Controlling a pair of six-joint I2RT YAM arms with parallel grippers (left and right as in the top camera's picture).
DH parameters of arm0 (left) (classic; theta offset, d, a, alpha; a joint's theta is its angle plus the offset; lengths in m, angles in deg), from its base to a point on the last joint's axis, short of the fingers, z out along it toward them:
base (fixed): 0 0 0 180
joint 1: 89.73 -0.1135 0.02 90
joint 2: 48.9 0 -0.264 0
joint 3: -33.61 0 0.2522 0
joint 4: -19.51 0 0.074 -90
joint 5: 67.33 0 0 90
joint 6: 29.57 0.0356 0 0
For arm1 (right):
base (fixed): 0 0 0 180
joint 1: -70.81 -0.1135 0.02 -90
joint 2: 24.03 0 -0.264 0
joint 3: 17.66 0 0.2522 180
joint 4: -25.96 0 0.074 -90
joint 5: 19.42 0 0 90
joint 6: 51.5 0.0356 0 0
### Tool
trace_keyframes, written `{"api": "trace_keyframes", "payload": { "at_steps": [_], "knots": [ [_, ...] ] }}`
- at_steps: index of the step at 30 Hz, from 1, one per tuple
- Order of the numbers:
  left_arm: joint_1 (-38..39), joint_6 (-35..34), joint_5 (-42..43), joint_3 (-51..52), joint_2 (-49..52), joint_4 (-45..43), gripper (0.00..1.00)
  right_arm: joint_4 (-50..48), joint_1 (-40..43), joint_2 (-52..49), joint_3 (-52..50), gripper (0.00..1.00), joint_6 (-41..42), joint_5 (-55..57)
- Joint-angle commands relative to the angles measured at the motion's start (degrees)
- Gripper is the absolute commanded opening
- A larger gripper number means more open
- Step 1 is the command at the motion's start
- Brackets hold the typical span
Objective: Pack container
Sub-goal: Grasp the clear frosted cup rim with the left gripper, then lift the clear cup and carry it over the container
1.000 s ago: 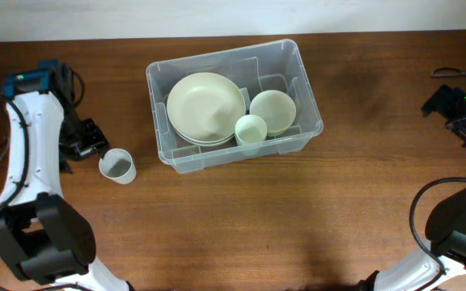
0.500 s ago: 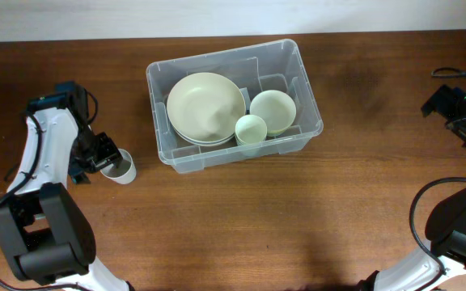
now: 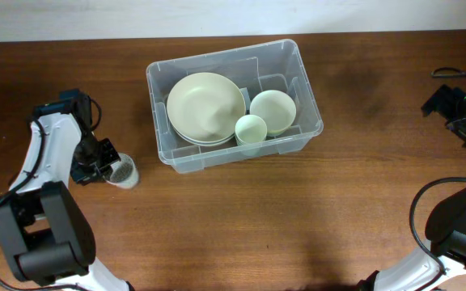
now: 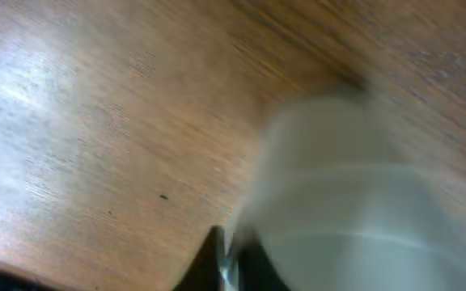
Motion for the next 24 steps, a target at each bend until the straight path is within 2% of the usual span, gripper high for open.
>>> {"api": "trace_keyframes", "payload": {
  "at_steps": [1, 7, 12, 20, 24],
  "knots": [
    [-0.15, -0.28, -0.24, 0.5, -0.68, -0.7, 0.01, 0.0, 0.15, 0.76, -0.22, 0.99, -0.37, 0.09],
    [-0.42, -0.28, 0.13, 0.04, -0.68, -7.26, 0.01, 0.02, 0.15, 0.76, -0.22, 0.99, -0.37, 0.09],
    [-2.32, -0.28, 0.15, -4.72, -0.68, -11.41, 0.01, 0.0, 0.15, 0.76, -0.22, 0.99, -0.37, 0.09],
    [-3.76, -0.22, 0.39, -26.51, -2.19, -9.09, 0.01, 0.0, 0.15, 0.76, -0.22, 0.99, -0.37, 0.11],
    [0.0, 3.1, 5.75, -36.65, -3.06, -5.68, 0.01, 0.0, 0.15, 0.76, -0.22, 0.99, -0.37, 0.11]
  ]
}}
